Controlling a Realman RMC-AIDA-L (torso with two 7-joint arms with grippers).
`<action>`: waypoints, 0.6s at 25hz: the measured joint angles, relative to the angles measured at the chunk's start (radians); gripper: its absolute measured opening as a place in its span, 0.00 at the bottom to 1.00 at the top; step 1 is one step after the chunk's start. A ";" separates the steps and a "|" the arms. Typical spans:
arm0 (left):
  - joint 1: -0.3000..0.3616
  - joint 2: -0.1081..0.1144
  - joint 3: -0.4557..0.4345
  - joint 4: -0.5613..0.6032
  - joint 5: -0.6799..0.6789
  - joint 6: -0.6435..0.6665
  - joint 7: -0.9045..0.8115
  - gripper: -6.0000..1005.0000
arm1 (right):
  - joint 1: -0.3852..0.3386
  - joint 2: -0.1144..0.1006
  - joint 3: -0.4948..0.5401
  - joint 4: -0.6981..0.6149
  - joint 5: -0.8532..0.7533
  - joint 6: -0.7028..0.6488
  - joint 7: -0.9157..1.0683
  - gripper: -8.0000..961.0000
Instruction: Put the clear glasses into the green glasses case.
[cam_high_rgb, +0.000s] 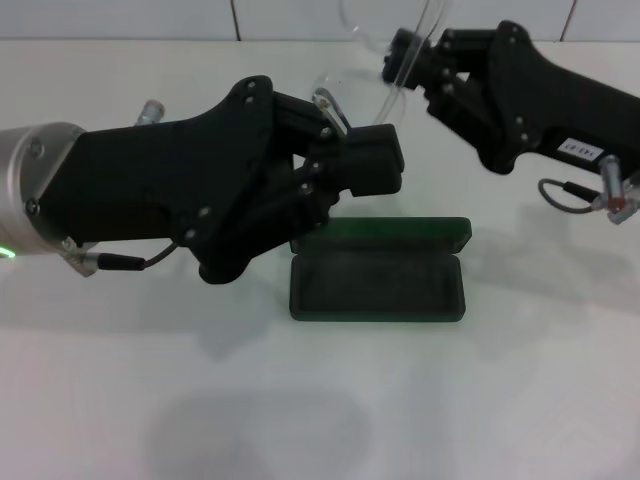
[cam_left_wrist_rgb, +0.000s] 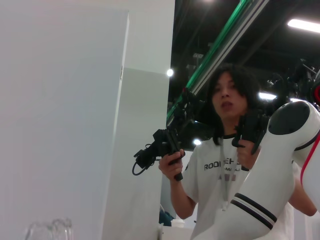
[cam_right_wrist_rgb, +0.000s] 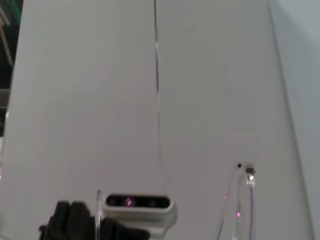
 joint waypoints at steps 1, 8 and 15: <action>0.001 0.000 0.000 0.000 0.000 0.000 0.000 0.06 | -0.005 0.000 0.001 0.000 0.010 -0.001 -0.003 0.06; 0.000 0.001 0.000 -0.009 0.000 0.001 0.000 0.06 | -0.030 0.000 0.008 0.000 0.057 -0.007 -0.028 0.06; -0.001 0.002 -0.003 -0.009 0.003 0.001 0.000 0.06 | -0.024 0.000 -0.011 -0.001 0.049 -0.001 -0.029 0.06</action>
